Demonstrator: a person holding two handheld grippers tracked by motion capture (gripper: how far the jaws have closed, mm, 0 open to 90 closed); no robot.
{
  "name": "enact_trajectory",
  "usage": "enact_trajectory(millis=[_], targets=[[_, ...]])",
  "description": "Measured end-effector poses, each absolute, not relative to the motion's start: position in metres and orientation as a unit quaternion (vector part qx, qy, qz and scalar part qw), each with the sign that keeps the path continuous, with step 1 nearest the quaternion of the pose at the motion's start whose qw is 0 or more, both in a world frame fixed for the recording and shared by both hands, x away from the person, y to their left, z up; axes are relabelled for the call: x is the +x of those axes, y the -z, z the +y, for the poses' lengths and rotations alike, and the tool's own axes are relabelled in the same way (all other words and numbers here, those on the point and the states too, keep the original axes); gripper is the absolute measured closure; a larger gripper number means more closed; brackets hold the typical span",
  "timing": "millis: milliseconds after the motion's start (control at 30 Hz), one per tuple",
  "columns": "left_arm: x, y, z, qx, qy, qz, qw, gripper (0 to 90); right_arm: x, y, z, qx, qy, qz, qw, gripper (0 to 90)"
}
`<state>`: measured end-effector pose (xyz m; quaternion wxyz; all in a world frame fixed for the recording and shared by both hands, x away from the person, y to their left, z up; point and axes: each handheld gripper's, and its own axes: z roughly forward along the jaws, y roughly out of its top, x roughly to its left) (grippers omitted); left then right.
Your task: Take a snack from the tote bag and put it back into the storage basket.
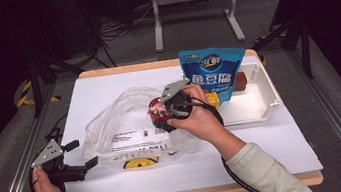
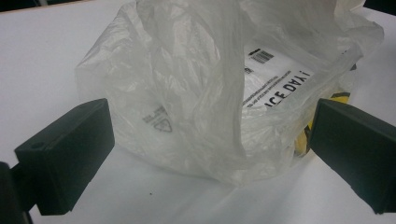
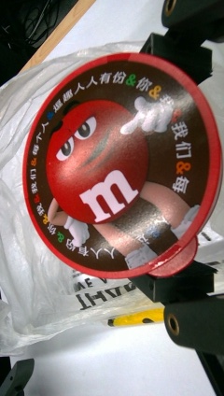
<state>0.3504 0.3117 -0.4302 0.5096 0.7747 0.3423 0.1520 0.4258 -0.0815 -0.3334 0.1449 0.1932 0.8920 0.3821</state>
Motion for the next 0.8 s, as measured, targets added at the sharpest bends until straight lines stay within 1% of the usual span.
enact_trajectory(millis=[800], targets=[[0.351,0.430,0.310,0.776,-0.153,0.340,0.508,0.6,0.412,0.307,-0.140,0.229,-0.383,0.878,0.174,25.3]])
